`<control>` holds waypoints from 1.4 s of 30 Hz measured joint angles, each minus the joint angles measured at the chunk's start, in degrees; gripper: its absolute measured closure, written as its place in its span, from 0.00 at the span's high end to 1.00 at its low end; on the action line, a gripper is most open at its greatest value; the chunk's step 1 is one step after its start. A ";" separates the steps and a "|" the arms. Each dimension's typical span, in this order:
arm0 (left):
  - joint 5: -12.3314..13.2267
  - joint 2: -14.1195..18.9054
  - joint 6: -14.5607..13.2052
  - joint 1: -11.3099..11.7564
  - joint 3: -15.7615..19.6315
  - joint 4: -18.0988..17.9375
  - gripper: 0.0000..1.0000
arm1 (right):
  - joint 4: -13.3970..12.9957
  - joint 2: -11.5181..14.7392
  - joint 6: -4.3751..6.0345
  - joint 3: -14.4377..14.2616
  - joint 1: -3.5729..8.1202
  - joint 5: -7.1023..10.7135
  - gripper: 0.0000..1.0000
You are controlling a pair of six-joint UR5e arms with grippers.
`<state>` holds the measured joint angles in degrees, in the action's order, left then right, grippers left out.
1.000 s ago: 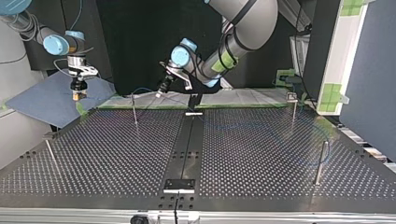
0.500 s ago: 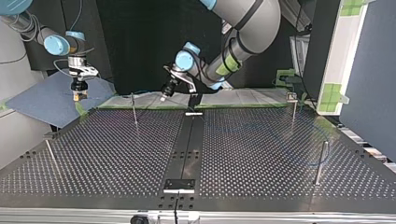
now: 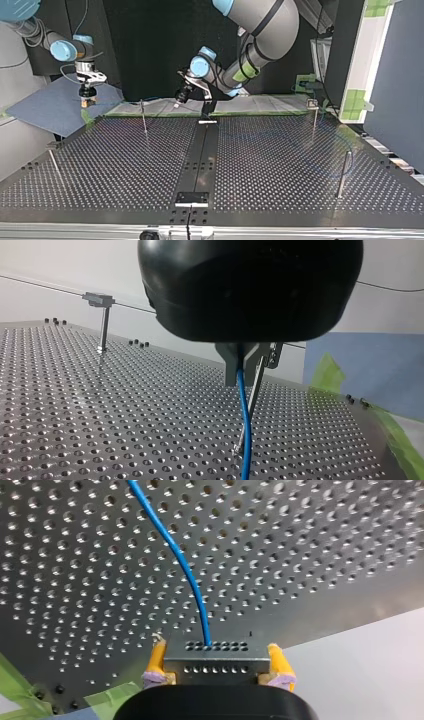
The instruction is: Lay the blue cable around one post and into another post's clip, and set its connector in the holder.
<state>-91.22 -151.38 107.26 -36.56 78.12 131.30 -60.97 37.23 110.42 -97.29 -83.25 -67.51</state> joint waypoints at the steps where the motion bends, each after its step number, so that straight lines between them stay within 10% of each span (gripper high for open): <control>1: 0.10 -0.01 0.08 0.02 -0.05 0.01 0.01 | 0.11 -0.20 -0.06 0.14 -0.03 0.00 0.00; 29: 0.30 -0.91 2.74 0.30 -1.71 0.34 0.01 | 2.16 -1.86 0.82 3.28 -0.33 0.03 0.00; 42: 1.07 -1.56 3.32 0.53 -3.01 1.09 0.01 | 4.91 -4.61 -0.53 5.92 -0.54 -0.09 0.00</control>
<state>-90.16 -152.94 110.58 -36.03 75.11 132.39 -56.06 32.61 109.89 -91.37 -83.78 -67.60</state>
